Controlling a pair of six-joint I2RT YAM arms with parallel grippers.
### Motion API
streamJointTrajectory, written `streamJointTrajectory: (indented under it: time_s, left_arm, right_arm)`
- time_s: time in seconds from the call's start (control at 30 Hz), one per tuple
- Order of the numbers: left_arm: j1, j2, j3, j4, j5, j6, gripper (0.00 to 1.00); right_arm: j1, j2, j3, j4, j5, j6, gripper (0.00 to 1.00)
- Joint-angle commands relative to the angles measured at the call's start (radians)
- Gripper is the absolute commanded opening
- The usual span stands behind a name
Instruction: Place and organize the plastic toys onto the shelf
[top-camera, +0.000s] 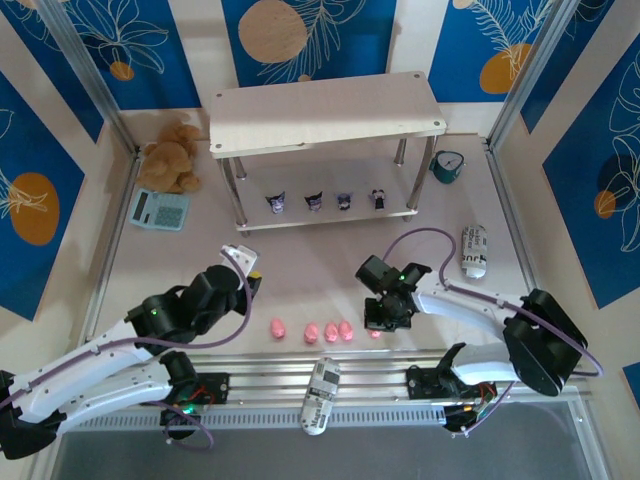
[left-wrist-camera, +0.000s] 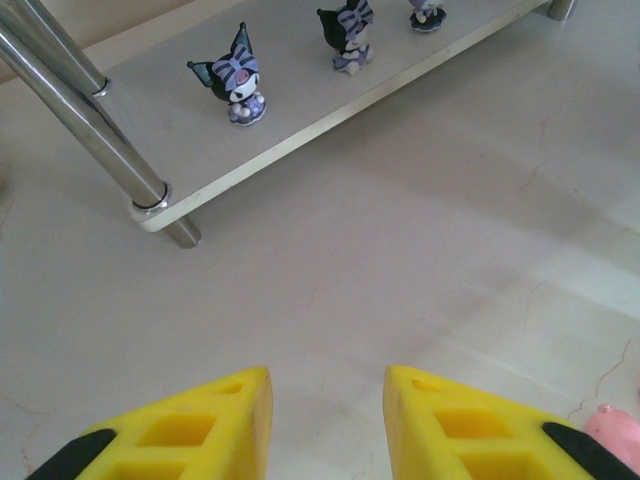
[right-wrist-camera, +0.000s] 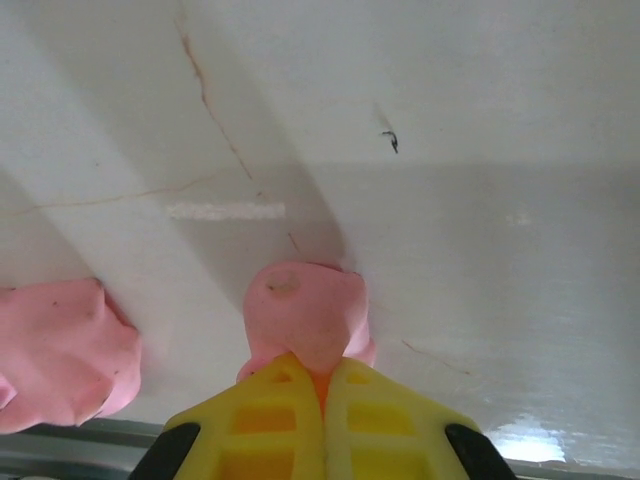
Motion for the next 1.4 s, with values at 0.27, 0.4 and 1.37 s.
streamJointTrajectory:
  time_s: [0.27, 0.4, 1.37]
  left_arm:
    - [0.024, 0.023, 0.089, -0.018, 0.016, 0.067, 0.36]
    - [0.096, 0.072, 0.206, -0.055, 0.078, 0.109, 0.35]
    - [0.389, 0.34, 0.454, 0.069, 0.396, 0.204, 0.33]
  right_arm:
    - [-0.097, -0.151, 0.439, -0.331, 0.06, -0.212, 0.0]
    - [-0.153, -0.09, 0.693, -0.358, 0.014, -0.334, 0.0]
    - [-0.515, 0.606, 1.761, -0.303, -0.438, -0.575, 0.0]
